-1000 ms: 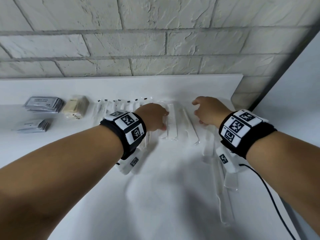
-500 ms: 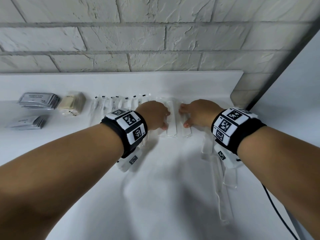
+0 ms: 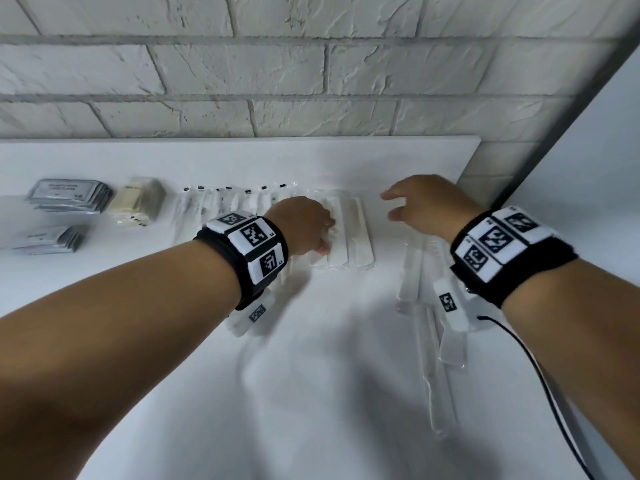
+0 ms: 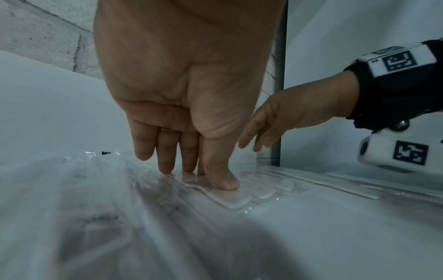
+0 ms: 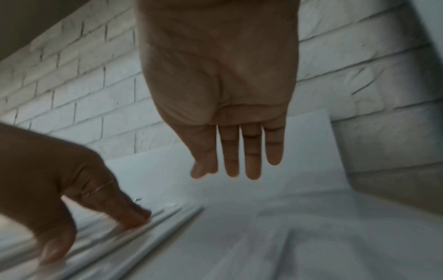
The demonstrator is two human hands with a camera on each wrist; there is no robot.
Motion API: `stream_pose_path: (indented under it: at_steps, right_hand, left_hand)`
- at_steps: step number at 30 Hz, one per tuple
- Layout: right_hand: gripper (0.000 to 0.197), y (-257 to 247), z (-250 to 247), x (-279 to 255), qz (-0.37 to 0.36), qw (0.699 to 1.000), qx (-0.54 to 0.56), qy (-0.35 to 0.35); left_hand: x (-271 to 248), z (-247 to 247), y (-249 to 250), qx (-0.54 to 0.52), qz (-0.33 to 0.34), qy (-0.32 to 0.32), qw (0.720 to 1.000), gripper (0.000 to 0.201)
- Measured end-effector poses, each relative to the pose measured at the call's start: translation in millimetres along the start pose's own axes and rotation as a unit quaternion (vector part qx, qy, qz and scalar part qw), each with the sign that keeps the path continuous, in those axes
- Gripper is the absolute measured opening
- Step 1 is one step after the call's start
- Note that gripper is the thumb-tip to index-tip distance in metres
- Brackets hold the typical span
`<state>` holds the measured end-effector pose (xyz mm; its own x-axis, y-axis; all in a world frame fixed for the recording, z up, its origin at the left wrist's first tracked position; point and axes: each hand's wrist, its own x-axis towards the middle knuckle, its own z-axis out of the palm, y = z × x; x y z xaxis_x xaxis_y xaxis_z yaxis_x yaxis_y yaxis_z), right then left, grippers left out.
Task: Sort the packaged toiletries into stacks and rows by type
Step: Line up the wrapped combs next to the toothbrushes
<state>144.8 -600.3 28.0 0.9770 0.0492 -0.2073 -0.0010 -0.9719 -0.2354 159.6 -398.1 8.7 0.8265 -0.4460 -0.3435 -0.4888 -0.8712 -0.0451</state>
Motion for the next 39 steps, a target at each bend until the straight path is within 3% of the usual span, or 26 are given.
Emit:
stream_pose_path:
  at_steps: [5, 8, 10, 14, 18, 21, 25, 30, 39]
  right_hand:
    - [0.027, 15.7, -1.4, -22.1, 0.053, 0.99, -0.127, -0.039]
    - [0.027, 17.1, 13.5, -36.7, 0.026, 0.981, -0.177, -0.078]
    - [0.032, 19.6, 25.1, -41.1, -0.029, 0.976, -0.193, -0.101]
    - [0.037, 26.1, 31.5, -34.3, -0.096, 0.979, -0.173, -0.058]
    - [0.04, 23.4, 24.2, -27.8, -0.09, 0.986, -0.117, -0.072]
    - [0.048, 22.4, 17.7, -26.5, -0.054, 0.992, -0.08, -0.086]
    - [0.058, 15.0, 18.2, -23.0, -0.049, 0.98, -0.151, -0.124]
    - [0.067, 9.7, 21.4, -7.3, -0.062, 0.975, -0.168, -0.13]
    - [0.077, 9.9, 26.2, 3.8, -0.058, 0.977, -0.163, -0.122]
  left_hand:
    - [-0.2, -1.1, 1.7, 0.011, 0.0, -0.006, 1.0, 0.06]
    - [0.1, -1.2, 2.3, 0.012, -0.003, -0.01, 1.0, 0.06]
    - [1.0, 0.1, 1.9, 0.008, -0.008, -0.014, 1.0, 0.061]
    - [2.7, 1.2, 1.8, -0.001, -0.011, -0.02, 1.0, 0.06]
    - [3.0, 1.9, 0.3, -0.008, -0.012, -0.022, 1.0, 0.056]
    - [6.1, 4.4, -1.9, -0.025, -0.005, 0.019, 0.999, 0.048]
    - [13.8, 1.6, 11.0, -0.069, -0.005, 0.063, 0.996, 0.057]
    - [22.9, 2.7, 34.4, -0.035, 0.01, 0.025, 0.999, 0.067]
    - [24.0, 3.4, 30.9, -0.045, 0.006, 0.03, 0.998, 0.07]
